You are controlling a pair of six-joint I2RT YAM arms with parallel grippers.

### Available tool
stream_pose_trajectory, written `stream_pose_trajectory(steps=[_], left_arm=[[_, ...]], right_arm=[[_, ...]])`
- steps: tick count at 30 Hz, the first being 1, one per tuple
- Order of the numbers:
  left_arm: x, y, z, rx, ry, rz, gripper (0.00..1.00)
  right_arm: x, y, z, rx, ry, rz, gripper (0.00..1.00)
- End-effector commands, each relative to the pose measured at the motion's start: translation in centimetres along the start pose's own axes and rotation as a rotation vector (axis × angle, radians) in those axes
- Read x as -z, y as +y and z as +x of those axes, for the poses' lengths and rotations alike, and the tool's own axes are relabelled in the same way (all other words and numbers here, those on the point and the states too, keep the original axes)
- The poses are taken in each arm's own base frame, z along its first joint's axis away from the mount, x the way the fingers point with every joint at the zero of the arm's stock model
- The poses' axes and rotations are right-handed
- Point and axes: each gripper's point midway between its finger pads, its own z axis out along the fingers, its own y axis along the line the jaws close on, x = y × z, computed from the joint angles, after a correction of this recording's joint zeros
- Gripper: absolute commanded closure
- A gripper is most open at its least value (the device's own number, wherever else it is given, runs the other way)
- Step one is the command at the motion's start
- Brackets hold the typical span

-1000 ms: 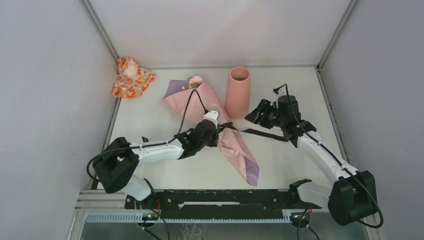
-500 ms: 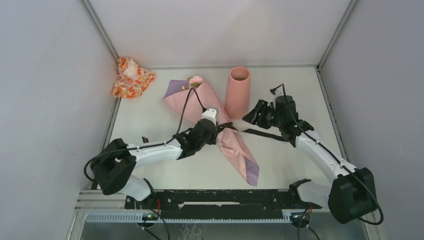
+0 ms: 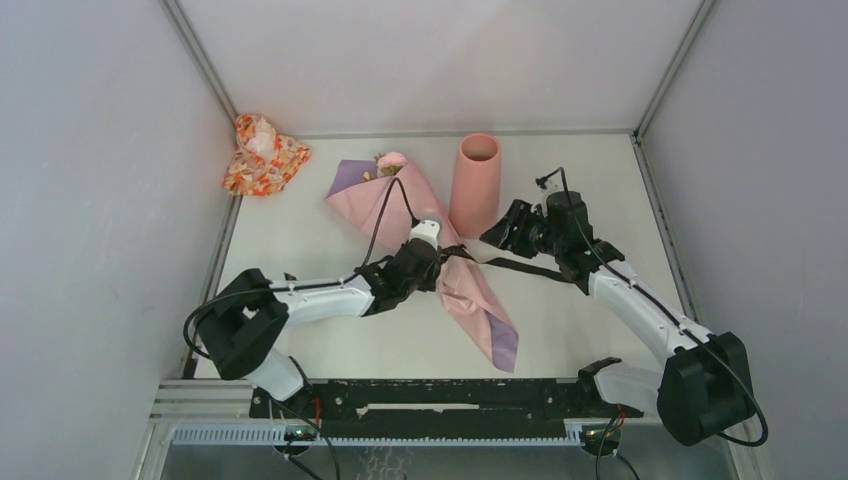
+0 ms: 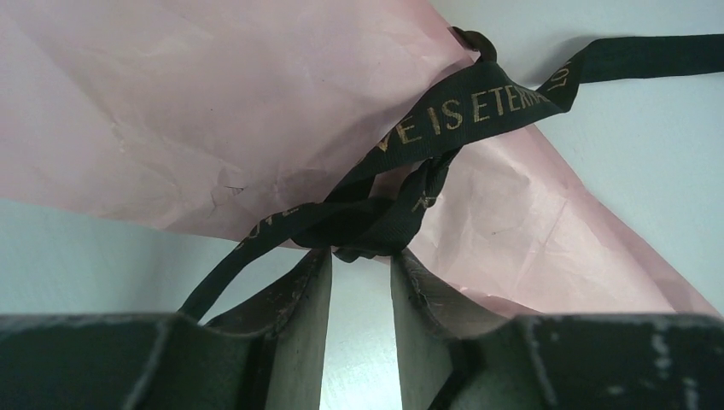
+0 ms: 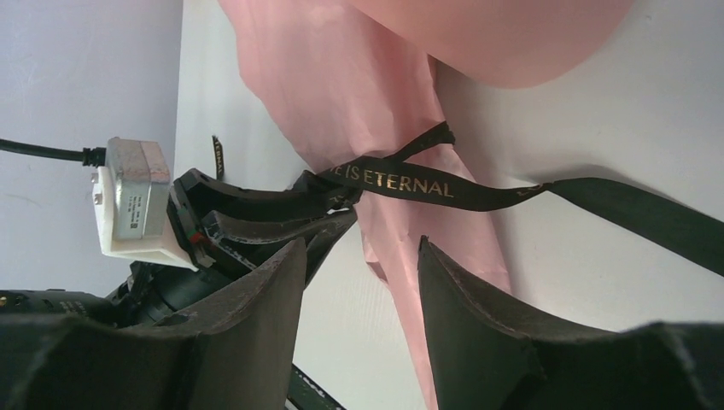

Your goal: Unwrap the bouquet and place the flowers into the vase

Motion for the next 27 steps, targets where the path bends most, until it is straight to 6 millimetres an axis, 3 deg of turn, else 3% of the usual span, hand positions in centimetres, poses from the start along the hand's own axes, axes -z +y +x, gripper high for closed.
stream_pose_trajectory(steps=[1,10,19,27], left_arm=[[-0.5,-1.4,-2.8,-0.005,-0.068,0.021,0.64],[-1.1,-0.8,-2.8,0.024,-0.069,-0.027,0.99],[2.9,1.0,-4.1,0.081,-0.135,-0.051,1.0],[4.0,1.5,-3.8,0.097,-0.142,-0.041,1.0]], right_arm=[[-0.2,2.0,-0.8,0.022,-0.03,-0.062,0.41],[-1.7,3.1,1.4,0.042,0.031,-0.075,0.41],[-4.2,4.3,3.6,0.07,0.126,-0.075,0.45],[-6.7,7.5,5.5,0.107,0.19,-0.112,0.52]])
